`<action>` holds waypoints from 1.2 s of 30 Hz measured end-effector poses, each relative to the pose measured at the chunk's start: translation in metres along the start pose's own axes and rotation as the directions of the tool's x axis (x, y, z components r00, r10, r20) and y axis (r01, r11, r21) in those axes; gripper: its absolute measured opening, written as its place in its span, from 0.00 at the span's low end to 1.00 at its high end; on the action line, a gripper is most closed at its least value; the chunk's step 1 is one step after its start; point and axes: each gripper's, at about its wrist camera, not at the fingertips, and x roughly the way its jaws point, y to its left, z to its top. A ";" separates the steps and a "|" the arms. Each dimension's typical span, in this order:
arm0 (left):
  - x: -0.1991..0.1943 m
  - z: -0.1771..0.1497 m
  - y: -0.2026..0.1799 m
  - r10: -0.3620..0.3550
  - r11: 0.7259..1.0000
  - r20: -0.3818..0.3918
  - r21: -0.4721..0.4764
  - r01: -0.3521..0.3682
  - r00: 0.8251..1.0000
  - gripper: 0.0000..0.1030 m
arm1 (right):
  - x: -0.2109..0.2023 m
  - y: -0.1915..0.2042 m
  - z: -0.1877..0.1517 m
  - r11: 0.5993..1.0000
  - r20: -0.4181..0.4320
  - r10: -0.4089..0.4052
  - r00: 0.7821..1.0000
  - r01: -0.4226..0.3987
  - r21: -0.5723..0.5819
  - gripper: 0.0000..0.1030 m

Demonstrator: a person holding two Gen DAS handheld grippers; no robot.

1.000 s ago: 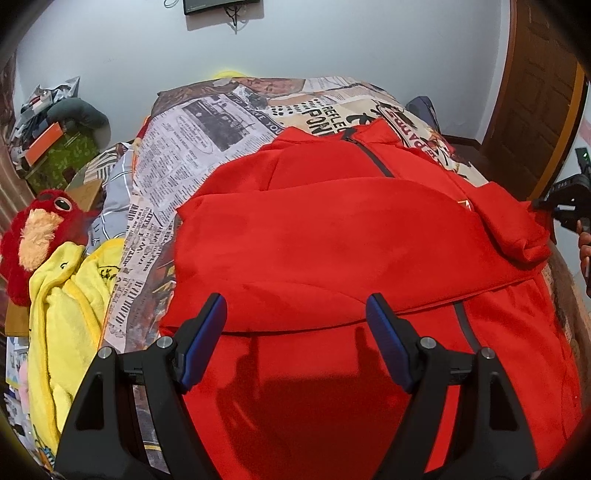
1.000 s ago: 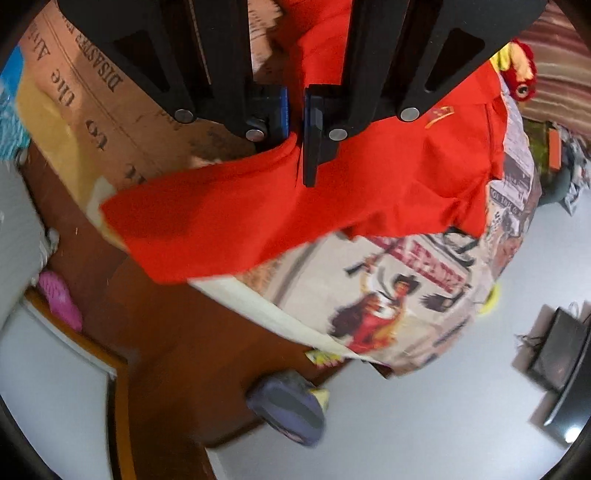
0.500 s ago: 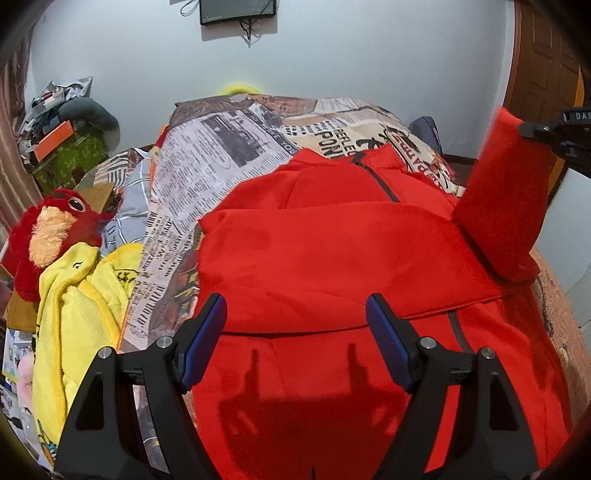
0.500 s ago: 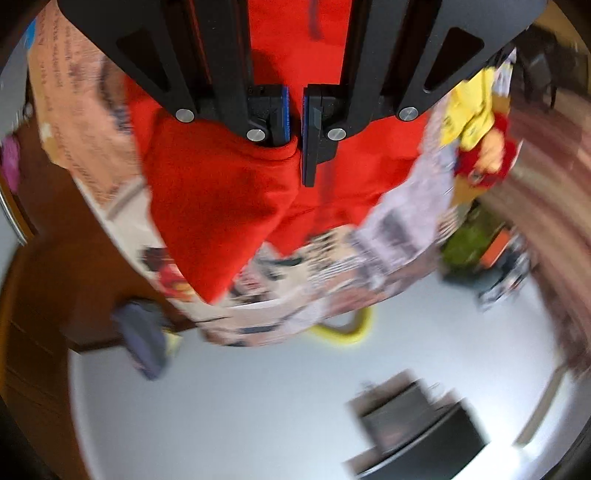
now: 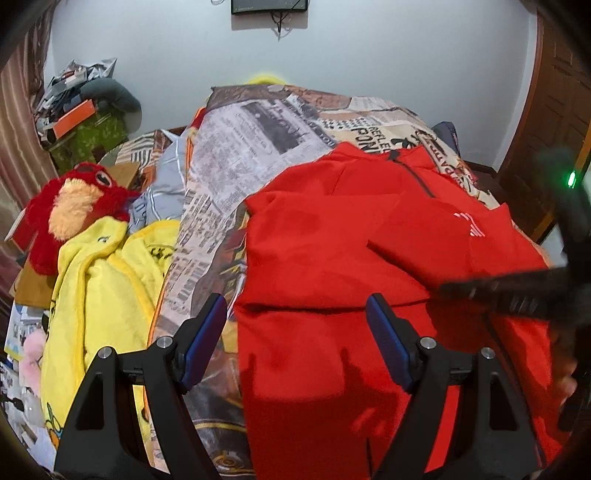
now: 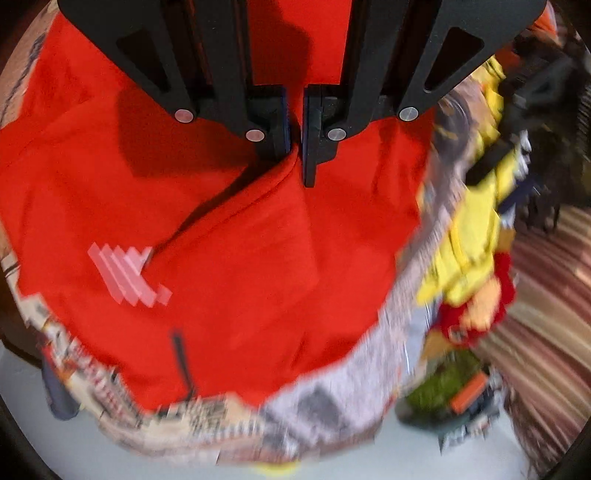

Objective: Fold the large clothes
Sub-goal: 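Fold the held jacket side over the front with the right tool and release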

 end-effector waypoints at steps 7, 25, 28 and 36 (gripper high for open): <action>0.004 -0.008 -0.005 0.001 1.000 -0.030 0.017 -0.001 1.000 0.75 | 0.010 0.000 -0.028 0.998 -0.180 -0.002 0.984 -0.009 -0.058 0.20; 0.008 0.013 -0.095 -0.049 0.983 -0.030 0.177 0.053 0.998 0.75 | -0.102 -0.086 -0.051 0.969 0.125 -0.240 0.963 0.244 -0.020 0.38; 0.021 0.016 -0.120 -0.068 0.970 -0.061 0.231 0.080 0.996 0.75 | -0.113 -0.109 -0.052 0.958 0.148 -0.286 0.947 0.286 0.017 0.41; 0.075 0.010 -0.173 0.040 0.906 -0.089 0.423 0.002 0.995 0.75 | -0.117 -0.163 -0.055 0.940 0.130 -0.333 0.934 0.318 0.125 0.42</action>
